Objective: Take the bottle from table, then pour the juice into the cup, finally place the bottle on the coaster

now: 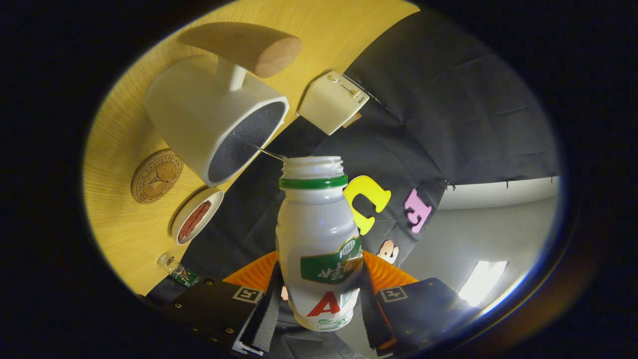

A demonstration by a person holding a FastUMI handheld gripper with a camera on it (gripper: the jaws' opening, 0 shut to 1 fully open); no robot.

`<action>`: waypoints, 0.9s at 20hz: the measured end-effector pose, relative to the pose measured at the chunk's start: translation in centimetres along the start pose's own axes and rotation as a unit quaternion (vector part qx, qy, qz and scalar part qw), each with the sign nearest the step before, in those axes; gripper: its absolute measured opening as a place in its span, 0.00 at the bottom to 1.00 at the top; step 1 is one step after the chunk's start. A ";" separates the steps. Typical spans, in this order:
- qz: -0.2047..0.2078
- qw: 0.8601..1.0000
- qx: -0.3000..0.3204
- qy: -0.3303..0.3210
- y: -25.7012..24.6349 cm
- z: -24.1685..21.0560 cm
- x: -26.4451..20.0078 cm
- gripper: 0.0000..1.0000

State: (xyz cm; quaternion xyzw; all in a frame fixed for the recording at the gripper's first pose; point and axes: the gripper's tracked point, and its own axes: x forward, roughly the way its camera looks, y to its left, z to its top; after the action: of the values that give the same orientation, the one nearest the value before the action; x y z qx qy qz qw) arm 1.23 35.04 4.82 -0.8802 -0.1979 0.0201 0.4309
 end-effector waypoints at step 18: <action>-0.008 0.999 -0.044 -0.022 -0.3 1.1 -0.2 0.70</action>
State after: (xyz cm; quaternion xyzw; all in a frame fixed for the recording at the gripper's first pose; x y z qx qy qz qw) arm 0.72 35.97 4.27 -0.8960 -0.2154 0.0268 0.3873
